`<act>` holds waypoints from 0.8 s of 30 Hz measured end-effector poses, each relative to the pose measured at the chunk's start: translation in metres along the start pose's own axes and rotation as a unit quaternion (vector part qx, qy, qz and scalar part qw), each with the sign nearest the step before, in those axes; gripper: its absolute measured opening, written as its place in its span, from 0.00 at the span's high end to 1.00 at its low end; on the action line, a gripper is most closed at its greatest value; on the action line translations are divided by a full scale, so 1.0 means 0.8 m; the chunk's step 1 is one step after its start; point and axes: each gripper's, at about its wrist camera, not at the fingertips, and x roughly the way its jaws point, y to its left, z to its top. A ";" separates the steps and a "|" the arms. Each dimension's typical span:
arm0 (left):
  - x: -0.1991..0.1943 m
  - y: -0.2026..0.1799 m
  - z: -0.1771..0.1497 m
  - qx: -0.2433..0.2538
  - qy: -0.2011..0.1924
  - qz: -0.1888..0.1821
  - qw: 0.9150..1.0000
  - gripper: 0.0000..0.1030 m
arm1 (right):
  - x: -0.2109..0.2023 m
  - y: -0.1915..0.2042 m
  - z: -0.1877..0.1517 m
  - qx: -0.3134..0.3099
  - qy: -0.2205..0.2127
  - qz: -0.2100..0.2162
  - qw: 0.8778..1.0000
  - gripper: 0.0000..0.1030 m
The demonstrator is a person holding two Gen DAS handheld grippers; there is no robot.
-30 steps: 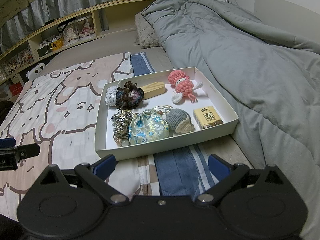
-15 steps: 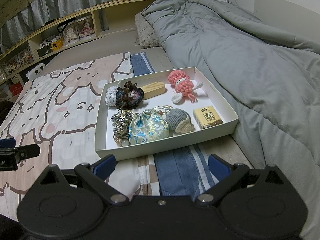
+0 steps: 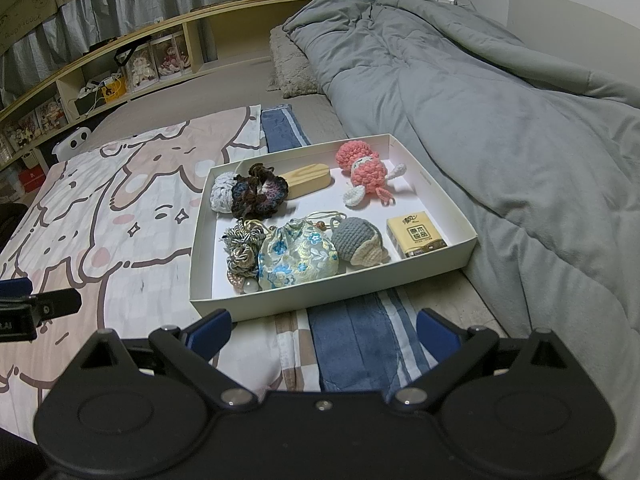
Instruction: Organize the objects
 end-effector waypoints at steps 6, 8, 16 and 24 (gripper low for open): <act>0.000 0.000 0.001 -0.002 0.000 -0.001 1.000 0.00 | 0.000 0.000 0.000 0.000 0.000 0.000 1.000 0.03; 0.000 0.000 0.001 -0.002 0.000 -0.002 1.000 0.00 | 0.000 0.000 0.000 0.000 0.000 0.000 1.000 0.03; 0.000 0.000 0.001 -0.002 0.000 -0.001 1.000 0.00 | 0.000 -0.001 0.000 0.000 0.000 0.000 1.000 0.03; 0.000 0.000 0.002 -0.004 0.000 -0.001 1.000 0.00 | 0.000 -0.001 0.000 0.000 0.000 0.000 1.000 0.03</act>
